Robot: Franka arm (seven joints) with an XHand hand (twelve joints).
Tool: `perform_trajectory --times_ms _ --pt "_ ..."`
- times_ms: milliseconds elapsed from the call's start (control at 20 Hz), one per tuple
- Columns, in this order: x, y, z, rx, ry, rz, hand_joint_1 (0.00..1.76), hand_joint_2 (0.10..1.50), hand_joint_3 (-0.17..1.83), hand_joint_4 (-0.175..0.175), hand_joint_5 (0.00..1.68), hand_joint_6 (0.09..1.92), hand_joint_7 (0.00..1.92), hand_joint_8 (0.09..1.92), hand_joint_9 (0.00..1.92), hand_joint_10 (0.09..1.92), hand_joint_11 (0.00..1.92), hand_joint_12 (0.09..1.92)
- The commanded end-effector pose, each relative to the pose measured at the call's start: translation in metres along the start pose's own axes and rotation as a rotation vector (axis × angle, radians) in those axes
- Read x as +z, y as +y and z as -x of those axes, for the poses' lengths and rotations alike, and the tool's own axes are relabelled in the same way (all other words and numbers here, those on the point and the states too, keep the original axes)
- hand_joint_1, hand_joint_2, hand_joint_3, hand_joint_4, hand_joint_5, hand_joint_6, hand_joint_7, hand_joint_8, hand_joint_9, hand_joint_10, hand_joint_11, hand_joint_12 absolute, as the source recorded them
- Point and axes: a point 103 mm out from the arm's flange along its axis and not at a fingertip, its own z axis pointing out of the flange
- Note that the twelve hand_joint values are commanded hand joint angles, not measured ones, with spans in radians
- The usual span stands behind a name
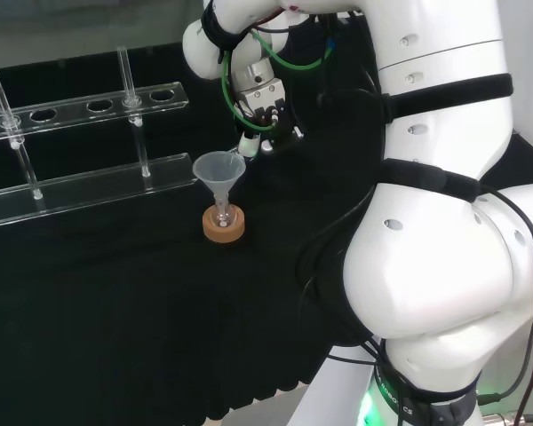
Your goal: Pick up the weighing funnel.
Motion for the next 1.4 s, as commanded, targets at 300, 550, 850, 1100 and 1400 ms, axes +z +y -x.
perform_trajectory --times_ms 300,550,850,1100,1400 --pt "0.006 0.002 -0.006 -0.027 0.006 0.01 0.92 0.61 0.58 0.013 0.62 0.6 0.44 0.66 0.68 0.53 0.49 1.27" --pt "0.011 0.005 -0.007 -0.034 0.009 0.001 0.93 0.61 0.59 0.019 0.64 0.62 0.45 0.66 0.68 0.53 0.49 1.27" --pt "0.011 0.005 -0.007 -0.032 0.011 0.004 0.94 0.61 0.59 0.027 0.67 0.64 0.45 0.67 0.69 0.53 0.49 1.27" --pt "0.012 0.006 -0.006 -0.029 0.016 0.011 0.96 0.62 0.59 0.052 0.75 0.68 0.46 0.67 0.71 0.54 0.52 1.27" --pt "0.012 0.008 -0.006 -0.021 0.007 0.008 0.97 0.62 0.61 0.081 0.88 0.67 0.47 0.67 0.74 0.53 0.55 1.24"
